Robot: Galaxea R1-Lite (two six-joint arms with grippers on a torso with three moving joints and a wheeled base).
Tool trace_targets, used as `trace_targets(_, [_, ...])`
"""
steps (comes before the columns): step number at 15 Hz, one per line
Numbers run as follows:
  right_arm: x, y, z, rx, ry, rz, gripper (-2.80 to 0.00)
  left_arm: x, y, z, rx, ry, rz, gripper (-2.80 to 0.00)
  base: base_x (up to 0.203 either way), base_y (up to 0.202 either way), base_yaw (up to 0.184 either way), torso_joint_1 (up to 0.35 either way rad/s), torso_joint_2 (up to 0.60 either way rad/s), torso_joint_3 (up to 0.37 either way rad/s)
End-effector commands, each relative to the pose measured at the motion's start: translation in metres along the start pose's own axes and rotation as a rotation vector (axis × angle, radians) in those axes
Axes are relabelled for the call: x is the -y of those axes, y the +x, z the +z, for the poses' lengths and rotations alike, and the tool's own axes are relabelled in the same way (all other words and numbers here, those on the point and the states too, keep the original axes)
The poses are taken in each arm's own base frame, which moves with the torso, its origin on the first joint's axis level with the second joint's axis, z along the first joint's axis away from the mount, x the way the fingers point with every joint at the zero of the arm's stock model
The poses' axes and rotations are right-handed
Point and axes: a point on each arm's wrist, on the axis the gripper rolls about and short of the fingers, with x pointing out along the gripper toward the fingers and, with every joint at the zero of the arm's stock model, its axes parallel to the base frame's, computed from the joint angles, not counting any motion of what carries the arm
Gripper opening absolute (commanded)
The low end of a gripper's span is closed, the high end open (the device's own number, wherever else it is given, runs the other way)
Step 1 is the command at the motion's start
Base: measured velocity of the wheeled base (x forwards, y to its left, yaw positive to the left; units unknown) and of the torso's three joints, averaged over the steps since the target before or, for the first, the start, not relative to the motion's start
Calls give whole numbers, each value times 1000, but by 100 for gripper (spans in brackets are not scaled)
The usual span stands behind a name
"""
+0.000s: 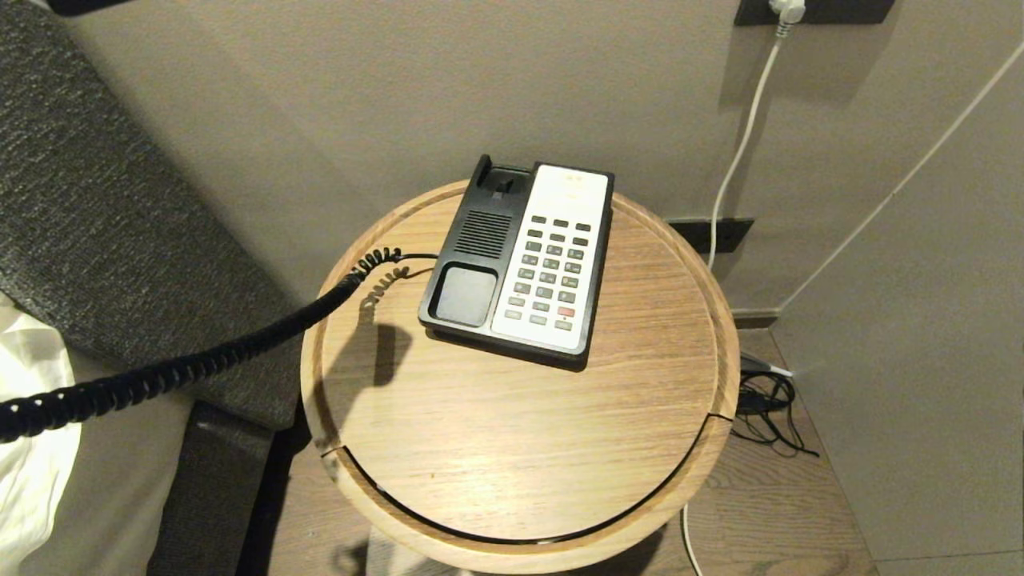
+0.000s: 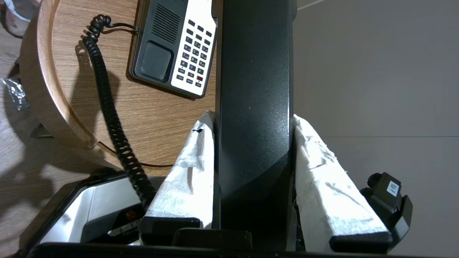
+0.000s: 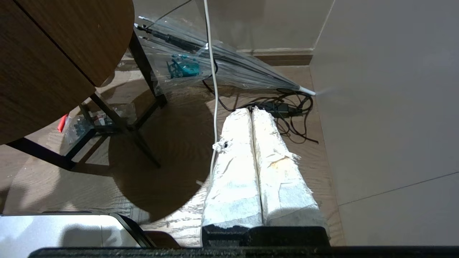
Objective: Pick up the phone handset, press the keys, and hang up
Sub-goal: Dial the number
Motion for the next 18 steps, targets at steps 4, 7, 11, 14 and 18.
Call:
trace_targets(4, [3,-61,97,213,0,19,-280,-2,-9,-1,7,-7,-7,-280,0,0,0,0,0,0])
trace_targets(7, [4,-115,153,279,16,78,-280,-3,-9,-2,4,-1,-5,-280,0,0,0,0,0,0])
trace_targets(11, [5,-37,251,20,129,204,-280,-2,-3,-2,-2,2,5,-280,0,0,0,0,0,0])
trace_targets(14, [2,73,283,-250,208,340,-280,-1,-1,-1,-1,2,6,-280,0,0,0,0,0,0])
trace_targets(18, [-30,183,310,-489,321,531,-280,1,6,1,-7,45,9,-280,0,0,0,0,0,0])
